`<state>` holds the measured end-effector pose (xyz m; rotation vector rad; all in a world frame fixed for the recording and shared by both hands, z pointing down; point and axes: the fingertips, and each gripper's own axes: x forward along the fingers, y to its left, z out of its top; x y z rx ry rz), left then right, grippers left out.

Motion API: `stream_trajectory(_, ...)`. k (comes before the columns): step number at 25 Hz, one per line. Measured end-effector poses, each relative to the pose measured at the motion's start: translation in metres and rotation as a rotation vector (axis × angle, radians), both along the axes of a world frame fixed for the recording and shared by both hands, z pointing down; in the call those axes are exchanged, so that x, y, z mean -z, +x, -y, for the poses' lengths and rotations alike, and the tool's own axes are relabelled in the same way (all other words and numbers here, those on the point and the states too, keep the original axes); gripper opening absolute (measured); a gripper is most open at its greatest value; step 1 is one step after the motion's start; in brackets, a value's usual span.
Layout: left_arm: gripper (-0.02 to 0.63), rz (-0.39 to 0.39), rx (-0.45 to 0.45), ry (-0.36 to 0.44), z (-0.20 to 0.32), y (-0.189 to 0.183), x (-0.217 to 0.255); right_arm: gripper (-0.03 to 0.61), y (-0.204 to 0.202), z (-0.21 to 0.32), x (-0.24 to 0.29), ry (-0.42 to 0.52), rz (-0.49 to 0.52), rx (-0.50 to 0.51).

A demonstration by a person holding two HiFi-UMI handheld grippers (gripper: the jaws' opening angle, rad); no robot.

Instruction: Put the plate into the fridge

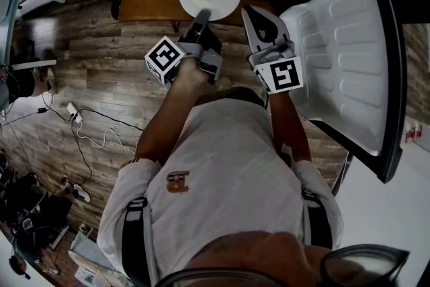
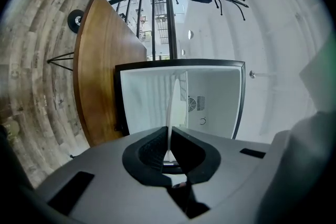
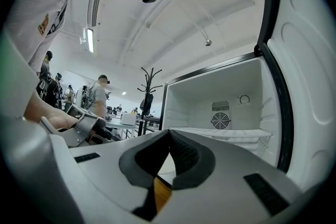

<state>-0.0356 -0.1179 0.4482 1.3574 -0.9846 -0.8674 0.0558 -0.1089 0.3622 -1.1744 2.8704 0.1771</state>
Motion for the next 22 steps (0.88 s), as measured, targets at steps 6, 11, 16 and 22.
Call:
stream_trajectory(6, 0.026, 0.010, 0.011, -0.018, 0.012, 0.003, -0.002, 0.032, 0.004, 0.013, 0.003, -0.006, 0.010, 0.006)
stream_trajectory(11, 0.028, 0.009, 0.009, -0.021, 0.022, 0.004, -0.001, 0.032, 0.006, 0.021, 0.005, -0.010, 0.017, 0.002)
stream_trajectory(16, 0.026, 0.016, -0.002, -0.027, 0.032, 0.002, 0.000, 0.032, 0.005, 0.028, 0.004, -0.014, 0.016, -0.013)
stream_trajectory(22, 0.026, 0.040, -0.021, -0.049, 0.054, -0.002, -0.004, 0.032, 0.003, 0.050, 0.008, -0.011, 0.013, -0.056)
